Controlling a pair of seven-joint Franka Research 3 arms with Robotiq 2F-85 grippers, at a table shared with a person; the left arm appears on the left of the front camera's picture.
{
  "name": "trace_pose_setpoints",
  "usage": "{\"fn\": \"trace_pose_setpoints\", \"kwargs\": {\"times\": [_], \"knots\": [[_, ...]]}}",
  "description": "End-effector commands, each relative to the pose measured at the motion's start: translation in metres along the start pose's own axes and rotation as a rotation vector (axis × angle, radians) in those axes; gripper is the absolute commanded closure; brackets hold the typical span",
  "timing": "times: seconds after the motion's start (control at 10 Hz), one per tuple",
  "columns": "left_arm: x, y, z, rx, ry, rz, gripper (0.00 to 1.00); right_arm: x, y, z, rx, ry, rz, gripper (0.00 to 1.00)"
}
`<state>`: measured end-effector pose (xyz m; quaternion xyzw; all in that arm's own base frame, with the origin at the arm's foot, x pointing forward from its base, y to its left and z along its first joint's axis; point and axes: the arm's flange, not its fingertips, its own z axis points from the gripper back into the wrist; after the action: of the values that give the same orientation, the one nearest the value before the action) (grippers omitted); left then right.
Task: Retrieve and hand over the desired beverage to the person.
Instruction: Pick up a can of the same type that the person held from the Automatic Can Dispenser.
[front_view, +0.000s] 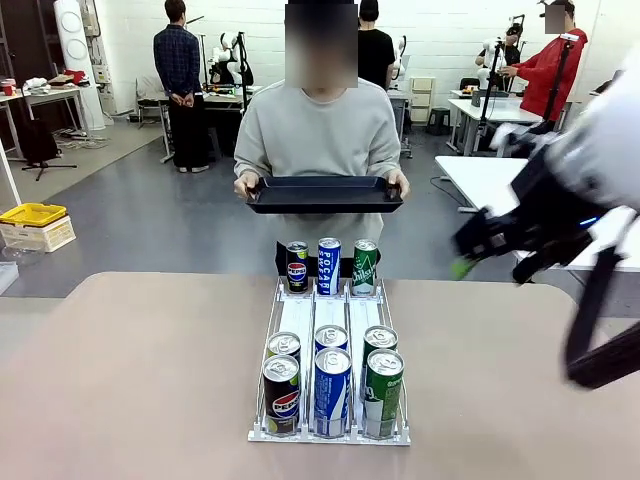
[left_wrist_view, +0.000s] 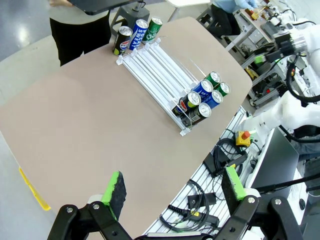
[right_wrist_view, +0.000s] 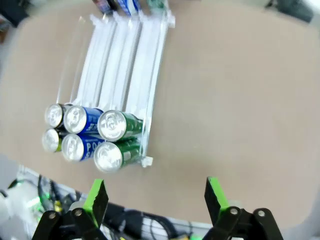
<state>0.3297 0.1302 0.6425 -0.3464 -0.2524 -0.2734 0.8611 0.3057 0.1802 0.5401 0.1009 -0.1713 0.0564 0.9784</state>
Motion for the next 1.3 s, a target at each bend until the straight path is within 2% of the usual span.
{"fn": "trace_pose_setpoints", "kwargs": {"times": [0.0, 0.2, 0.4, 0.5, 1.1, 1.2], "knots": [[0.0, 0.001, 0.003, -0.015, -0.014, -0.021, 0.0, 0.028, 0.023, -0.038, -0.057, 0.064, -0.111, 0.0], [0.0, 0.001, 0.003, -0.015, -0.014, -0.021, 0.0, 0.027, 0.04, -0.048, -0.013, 0.072, -0.107, 0.0], [0.0, 0.001, 0.003, -0.015, -0.014, -0.021, 0.0, 0.027, 0.038, -0.044, 0.009, 0.051, -0.075, 0.0], [0.0, 0.001, 0.003, -0.015, -0.014, -0.021, 0.0, 0.025, 0.04, -0.059, -0.016, 0.087, -0.102, 0.0], [0.0, 0.001, 0.003, -0.015, -0.014, -0.021, 0.0, 0.027, 0.04, -0.055, -0.005, 0.085, -0.1, 0.0], [0.0, 0.001, 0.003, -0.015, -0.014, -0.021, 0.0, 0.019, 0.051, -0.059, -0.059, 0.086, -0.093, 0.0]]}}
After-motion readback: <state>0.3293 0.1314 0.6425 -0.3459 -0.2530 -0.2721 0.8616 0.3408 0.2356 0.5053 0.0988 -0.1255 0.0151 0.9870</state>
